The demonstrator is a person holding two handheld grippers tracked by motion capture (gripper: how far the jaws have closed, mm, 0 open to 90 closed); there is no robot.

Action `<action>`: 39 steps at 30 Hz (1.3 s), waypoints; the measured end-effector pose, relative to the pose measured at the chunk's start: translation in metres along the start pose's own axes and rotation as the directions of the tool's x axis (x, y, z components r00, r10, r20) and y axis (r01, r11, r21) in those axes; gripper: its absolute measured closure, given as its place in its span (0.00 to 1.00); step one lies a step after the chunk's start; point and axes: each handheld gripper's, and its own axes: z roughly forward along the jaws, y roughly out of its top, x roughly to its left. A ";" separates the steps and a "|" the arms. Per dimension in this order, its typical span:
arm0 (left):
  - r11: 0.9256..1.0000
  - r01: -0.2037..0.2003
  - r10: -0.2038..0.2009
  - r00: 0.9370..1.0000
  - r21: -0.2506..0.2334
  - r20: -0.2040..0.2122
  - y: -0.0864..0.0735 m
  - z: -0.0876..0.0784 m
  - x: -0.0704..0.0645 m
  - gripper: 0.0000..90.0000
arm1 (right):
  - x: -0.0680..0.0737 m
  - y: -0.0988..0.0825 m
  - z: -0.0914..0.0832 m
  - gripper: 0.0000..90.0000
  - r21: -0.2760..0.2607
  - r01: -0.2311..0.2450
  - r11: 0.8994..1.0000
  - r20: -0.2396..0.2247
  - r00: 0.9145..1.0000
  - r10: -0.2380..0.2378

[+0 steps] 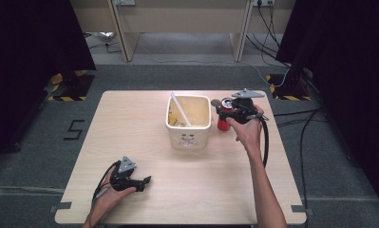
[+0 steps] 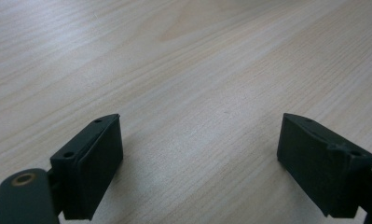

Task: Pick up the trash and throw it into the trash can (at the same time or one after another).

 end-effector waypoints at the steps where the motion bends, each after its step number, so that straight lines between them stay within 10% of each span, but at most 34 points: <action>1: 1.000 0.000 0.000 1.000 0.000 0.000 0.000 0.000 0.000 0.15 | -0.002 -0.001 -0.001 0.35 0.001 -0.004 1.000 0.001 1.000 0.004; 39: 1.000 -0.002 0.002 1.000 0.001 0.000 0.000 0.000 0.000 0.15 | -0.025 -0.035 0.026 0.32 0.061 -0.045 0.997 0.069 0.997 0.041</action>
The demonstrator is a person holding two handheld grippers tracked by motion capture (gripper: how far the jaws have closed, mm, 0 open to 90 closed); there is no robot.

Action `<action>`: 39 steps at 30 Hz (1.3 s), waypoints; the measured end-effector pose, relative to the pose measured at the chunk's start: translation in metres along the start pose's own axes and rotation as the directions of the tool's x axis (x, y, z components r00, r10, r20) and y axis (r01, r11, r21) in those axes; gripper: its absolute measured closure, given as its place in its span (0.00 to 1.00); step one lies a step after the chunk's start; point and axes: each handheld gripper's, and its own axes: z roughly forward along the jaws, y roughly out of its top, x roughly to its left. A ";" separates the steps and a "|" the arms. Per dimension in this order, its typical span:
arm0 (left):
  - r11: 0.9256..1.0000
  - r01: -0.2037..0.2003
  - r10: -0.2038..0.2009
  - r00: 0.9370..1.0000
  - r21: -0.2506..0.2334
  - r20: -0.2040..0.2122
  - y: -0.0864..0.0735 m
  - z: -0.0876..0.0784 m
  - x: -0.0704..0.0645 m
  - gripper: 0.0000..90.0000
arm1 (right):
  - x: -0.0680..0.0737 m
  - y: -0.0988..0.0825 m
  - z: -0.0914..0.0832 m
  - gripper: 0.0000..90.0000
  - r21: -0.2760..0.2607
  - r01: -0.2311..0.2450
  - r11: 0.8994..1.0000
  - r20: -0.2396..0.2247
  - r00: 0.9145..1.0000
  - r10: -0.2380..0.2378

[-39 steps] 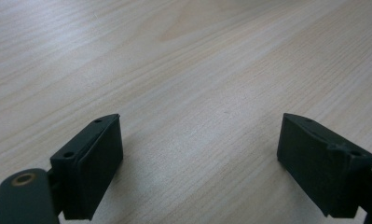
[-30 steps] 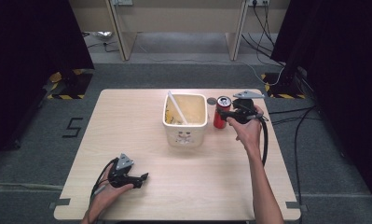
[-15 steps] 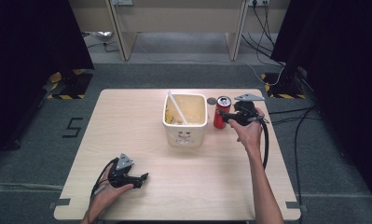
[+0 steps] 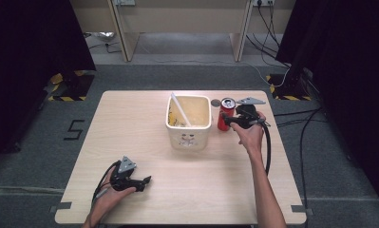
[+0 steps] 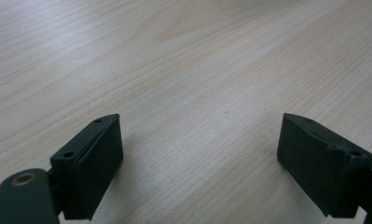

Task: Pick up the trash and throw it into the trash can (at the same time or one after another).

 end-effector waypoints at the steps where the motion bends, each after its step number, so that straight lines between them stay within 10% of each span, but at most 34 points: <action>1: 1.000 0.000 0.000 1.000 0.000 0.000 0.000 0.000 0.000 0.15 | 0.000 0.000 0.002 0.32 -0.003 0.003 1.000 0.002 1.000 -0.003; 39: 1.000 0.000 0.000 1.000 0.000 0.001 0.000 0.000 0.000 0.15 | -0.010 -0.024 0.066 0.33 0.035 -0.047 0.998 0.027 0.999 0.046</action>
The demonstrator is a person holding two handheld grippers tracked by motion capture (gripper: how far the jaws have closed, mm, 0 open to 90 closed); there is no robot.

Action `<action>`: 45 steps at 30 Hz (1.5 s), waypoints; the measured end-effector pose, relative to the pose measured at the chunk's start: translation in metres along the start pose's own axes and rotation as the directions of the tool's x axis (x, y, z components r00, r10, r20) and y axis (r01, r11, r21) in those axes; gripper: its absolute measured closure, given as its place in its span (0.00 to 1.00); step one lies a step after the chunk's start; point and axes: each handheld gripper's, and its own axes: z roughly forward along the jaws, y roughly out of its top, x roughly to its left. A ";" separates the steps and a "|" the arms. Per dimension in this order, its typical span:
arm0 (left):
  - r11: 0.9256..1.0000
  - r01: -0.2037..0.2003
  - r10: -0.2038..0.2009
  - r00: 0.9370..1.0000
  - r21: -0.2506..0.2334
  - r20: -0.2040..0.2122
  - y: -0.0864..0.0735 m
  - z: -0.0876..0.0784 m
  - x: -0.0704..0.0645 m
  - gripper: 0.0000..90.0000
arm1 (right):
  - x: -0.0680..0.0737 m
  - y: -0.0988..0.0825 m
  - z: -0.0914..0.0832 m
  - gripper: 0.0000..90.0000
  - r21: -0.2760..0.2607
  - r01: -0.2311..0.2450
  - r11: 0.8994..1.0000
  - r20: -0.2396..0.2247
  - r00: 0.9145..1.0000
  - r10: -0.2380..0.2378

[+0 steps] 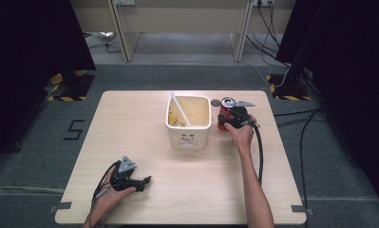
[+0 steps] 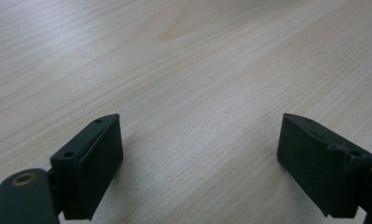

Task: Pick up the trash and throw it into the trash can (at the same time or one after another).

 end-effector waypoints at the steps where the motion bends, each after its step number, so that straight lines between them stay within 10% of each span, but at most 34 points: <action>1: 1.000 0.000 0.000 1.000 0.000 0.000 0.000 0.000 0.000 0.15 | 0.000 -0.001 0.001 0.34 0.002 -0.002 1.000 0.001 1.000 0.002; 45: 1.000 -0.002 0.002 1.000 0.002 0.000 0.000 0.000 0.000 0.15 | 0.012 0.043 -0.066 0.38 -0.080 0.087 0.993 0.029 0.996 -0.085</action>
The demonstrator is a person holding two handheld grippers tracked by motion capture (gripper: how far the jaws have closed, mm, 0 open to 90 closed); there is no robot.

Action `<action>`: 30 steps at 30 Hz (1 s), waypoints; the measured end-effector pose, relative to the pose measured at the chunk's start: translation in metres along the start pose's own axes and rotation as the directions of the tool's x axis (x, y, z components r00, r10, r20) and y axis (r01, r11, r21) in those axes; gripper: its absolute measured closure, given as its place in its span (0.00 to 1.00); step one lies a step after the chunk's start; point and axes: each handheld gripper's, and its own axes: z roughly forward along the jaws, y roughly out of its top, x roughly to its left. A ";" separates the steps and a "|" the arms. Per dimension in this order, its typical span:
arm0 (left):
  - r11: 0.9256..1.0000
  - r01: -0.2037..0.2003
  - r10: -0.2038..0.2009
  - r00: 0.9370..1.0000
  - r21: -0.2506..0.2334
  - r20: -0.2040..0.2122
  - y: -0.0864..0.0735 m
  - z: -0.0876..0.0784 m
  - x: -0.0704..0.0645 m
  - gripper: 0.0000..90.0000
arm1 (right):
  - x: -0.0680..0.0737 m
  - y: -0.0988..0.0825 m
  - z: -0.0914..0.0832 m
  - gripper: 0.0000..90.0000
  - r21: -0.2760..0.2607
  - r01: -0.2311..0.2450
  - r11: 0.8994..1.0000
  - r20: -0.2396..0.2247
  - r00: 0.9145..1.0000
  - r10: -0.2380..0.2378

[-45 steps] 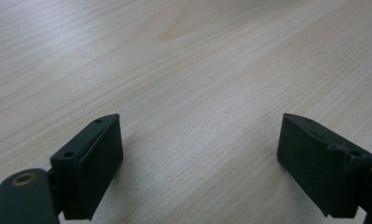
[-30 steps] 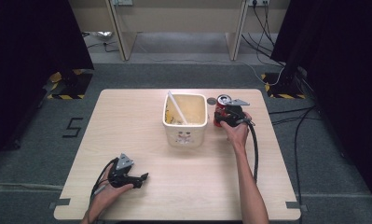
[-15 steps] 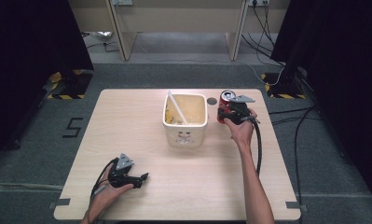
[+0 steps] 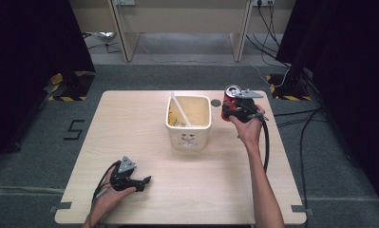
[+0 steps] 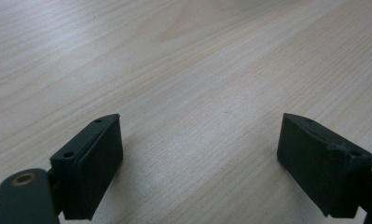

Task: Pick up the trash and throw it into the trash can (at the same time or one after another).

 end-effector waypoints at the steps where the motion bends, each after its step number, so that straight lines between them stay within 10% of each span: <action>1: 1.000 -0.001 0.001 1.000 0.001 0.000 0.000 0.000 0.000 0.15 | 0.001 0.002 -0.002 0.38 0.001 0.003 1.000 0.001 1.000 -0.003; 30: 1.000 0.004 -0.004 1.000 -0.003 0.001 0.000 0.000 0.000 0.15 | 0.015 0.042 -0.032 0.38 -0.041 0.030 0.999 -0.012 0.999 -0.031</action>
